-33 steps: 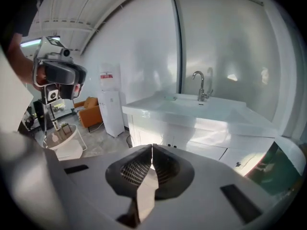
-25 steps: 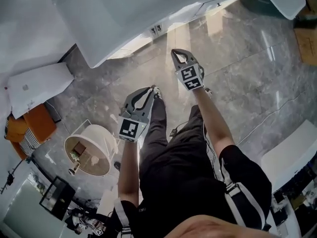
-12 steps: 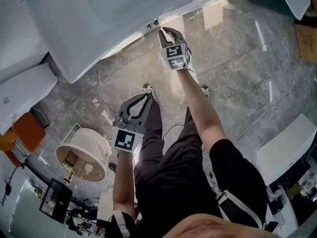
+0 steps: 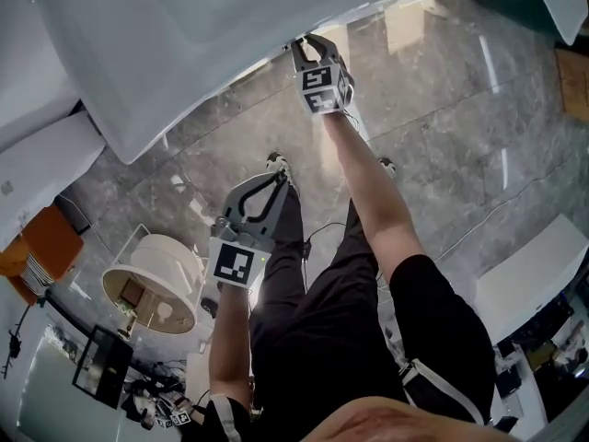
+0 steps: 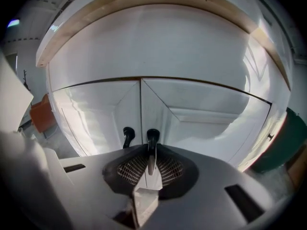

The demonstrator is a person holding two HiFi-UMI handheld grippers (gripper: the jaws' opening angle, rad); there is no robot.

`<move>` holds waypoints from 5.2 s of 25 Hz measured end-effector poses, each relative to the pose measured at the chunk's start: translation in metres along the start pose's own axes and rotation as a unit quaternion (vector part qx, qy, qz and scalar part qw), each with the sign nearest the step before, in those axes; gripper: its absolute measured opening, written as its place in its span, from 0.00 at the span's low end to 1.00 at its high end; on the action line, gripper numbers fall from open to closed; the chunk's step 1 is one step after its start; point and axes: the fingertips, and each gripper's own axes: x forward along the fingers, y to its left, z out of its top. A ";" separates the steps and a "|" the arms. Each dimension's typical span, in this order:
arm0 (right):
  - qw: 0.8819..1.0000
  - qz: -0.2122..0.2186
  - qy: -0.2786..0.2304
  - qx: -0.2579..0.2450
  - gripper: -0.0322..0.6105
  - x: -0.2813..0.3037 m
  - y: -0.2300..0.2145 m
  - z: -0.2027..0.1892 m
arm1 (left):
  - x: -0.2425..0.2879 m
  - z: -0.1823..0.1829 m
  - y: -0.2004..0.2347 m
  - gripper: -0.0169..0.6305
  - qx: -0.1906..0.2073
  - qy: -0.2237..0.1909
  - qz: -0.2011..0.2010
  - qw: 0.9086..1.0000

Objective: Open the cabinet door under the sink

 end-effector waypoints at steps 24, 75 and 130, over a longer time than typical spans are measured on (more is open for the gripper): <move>0.999 -0.031 -0.010 0.019 0.19 -0.103 -0.023 -0.075 | 0.061 0.016 -0.048 0.10 -0.020 -0.004 -0.009 1.000; 0.993 0.038 0.051 0.099 0.16 -0.275 -0.257 -0.192 | 0.204 0.086 -0.149 0.10 -0.003 -0.005 -0.052 0.999; 0.982 0.165 -0.057 -0.075 0.14 -0.511 -0.082 0.077 | 0.006 0.217 -0.193 0.05 0.038 -0.092 -0.005 0.995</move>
